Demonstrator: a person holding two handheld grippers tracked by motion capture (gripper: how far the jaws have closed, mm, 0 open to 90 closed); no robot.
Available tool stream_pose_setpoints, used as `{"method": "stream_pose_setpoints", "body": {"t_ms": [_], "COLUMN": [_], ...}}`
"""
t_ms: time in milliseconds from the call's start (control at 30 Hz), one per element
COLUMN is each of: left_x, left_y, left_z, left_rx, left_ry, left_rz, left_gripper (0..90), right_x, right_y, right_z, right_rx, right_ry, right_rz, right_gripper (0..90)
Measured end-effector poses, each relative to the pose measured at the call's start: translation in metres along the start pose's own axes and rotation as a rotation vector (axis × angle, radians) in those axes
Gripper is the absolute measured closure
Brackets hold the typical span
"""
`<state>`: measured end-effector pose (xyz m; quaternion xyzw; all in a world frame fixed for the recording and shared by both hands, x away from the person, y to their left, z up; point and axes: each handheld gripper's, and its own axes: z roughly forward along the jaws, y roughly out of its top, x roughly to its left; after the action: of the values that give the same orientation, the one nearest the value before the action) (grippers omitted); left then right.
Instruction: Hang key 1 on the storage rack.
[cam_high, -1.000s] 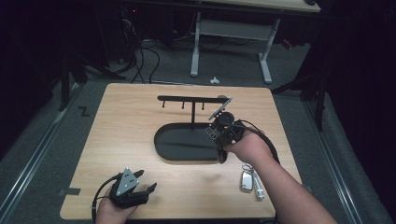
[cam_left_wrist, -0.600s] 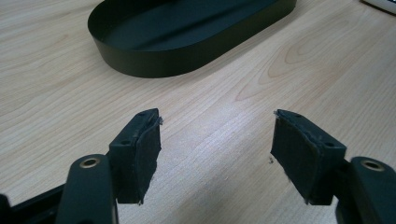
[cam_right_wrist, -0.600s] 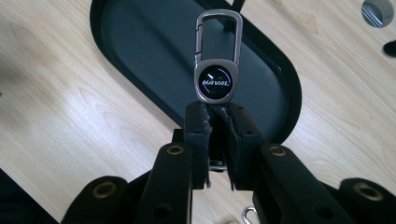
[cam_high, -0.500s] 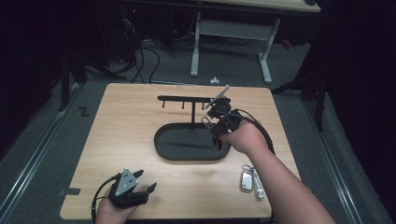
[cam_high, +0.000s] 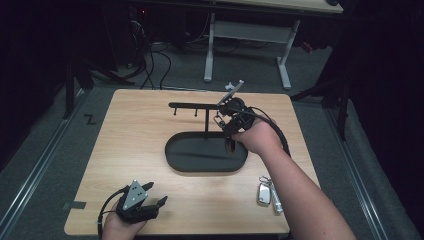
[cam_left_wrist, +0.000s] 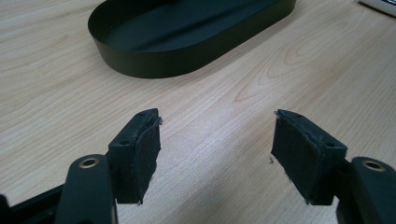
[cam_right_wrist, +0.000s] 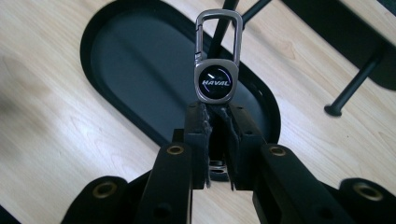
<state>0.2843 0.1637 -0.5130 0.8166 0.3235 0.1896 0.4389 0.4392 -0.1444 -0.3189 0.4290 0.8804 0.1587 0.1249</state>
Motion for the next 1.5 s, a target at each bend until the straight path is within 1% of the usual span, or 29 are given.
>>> {"method": "stream_pose_setpoints", "body": {"t_ms": [33, 67, 100, 133, 200, 233, 333, 400, 600, 667, 800, 833, 867, 900, 1067, 1200, 1267, 1333, 1367, 1433, 1500], "left_x": [0.0, 0.0, 0.001, 0.0, 0.0, 0.0, 0.0, 0.0, 0.0, 0.0, 0.0, 0.0, 0.0, 0.0, 0.0, -0.001, 0.0, 0.0, 0.0, 0.0, 0.0], "left_y": [0.0, 0.0, 0.0, 0.0, -0.001, -0.001, -0.001, -0.001, -0.001, -0.001, -0.001, -0.001, -0.002, -0.001, -0.001, -0.001, -0.001, -0.001, -0.001, -0.002, -0.002], "left_z": [0.0, -0.001, -0.001, -0.001, 0.0, 0.0, 0.0, 0.001, 0.002, 0.002, 0.002, 0.002, 0.002, 0.002, 0.003, 0.003, 0.003, 0.002, 0.002, 0.002, 0.003], "left_rx": [0.0, 0.001, 0.003, 0.003, 0.001, -0.001, 0.008, 0.013, 0.01, 0.011, 0.016, 0.016, 0.014, 0.017, 0.015, 0.017, 0.013, 0.006, 0.007, 0.004, 0.009], "left_ry": [-0.001, -0.002, -0.005, -0.005, -0.003, -0.002, -0.008, -0.01, -0.01, -0.011, -0.014, -0.015, -0.014, -0.017, -0.019, -0.022, -0.022, -0.027, -0.03, -0.024, -0.029], "left_rz": [-0.002, -0.004, -0.004, -0.003, -0.003, -0.004, -0.003, -0.002, -0.002, -0.001, 0.001, 0.001, 0.0, 0.0, 0.001, 0.005, 0.001, -0.008, -0.008, -0.004, -0.004], "left_gripper": [32.8, 32.8, 32.8, 32.8, 32.8, 32.8, 32.7, 32.5, 32.4, 32.4, 32.2, 32.2, 32.2, 32.2, 32.2, 32.2, 32.2, 32.2, 32.2, 32.2, 32.2], "right_x": [-0.001, -0.002, -0.004, -0.007, -0.008, -0.01, -0.011, -0.01, -0.01, -0.009, -0.01, -0.009, -0.011, -0.011, -0.015, -0.015, -0.014, -0.015, -0.014, -0.014, -0.014], "right_y": [0.001, 0.003, 0.005, 0.008, 0.009, 0.011, 0.012, 0.012, 0.014, 0.015, 0.016, 0.017, 0.017, 0.018, 0.02, 0.022, 0.023, 0.023, 0.024, 0.024, 0.024], "right_z": [0.001, 0.002, 0.003, 0.006, 0.007, 0.01, 0.013, 0.015, 0.019, 0.022, 0.028, 0.03, 0.032, 0.034, 0.038, 0.042, 0.044, 0.046, 0.047, 0.049, 0.051], "right_rx": [-0.006, -0.001, -0.004, -0.005, -0.005, 0.001, 0.009, 0.015, 0.013, 0.018, 0.023, 0.025, 0.025, 0.023, 0.016, 0.018, 0.021, 0.019, 0.018, 0.016, 0.011], "right_ry": [-0.002, -0.007, -0.013, -0.016, -0.018, -0.021, -0.025, -0.023, -0.029, -0.036, -0.05, -0.052, -0.055, -0.056, -0.056, -0.059, -0.063, -0.07, -0.072, -0.068, -0.065], "right_rz": [-0.001, 0.009, 0.004, 0.013, 0.01, 0.023, 0.015, 0.021, 0.021, 0.025, 0.019, 0.029, 0.026, 0.048, 0.049, 0.049, 0.057, 0.048, 0.052, 0.059, 0.057], "right_gripper": [80.4, 80.4, 80.4, 80.5, 80.4, 80.4, 80.4, 80.4, 80.4, 80.4, 80.4, 80.4, 80.4, 80.3, 80.2, 80.0, 80.0, 80.0, 80.0, 79.7, 79.0]}}
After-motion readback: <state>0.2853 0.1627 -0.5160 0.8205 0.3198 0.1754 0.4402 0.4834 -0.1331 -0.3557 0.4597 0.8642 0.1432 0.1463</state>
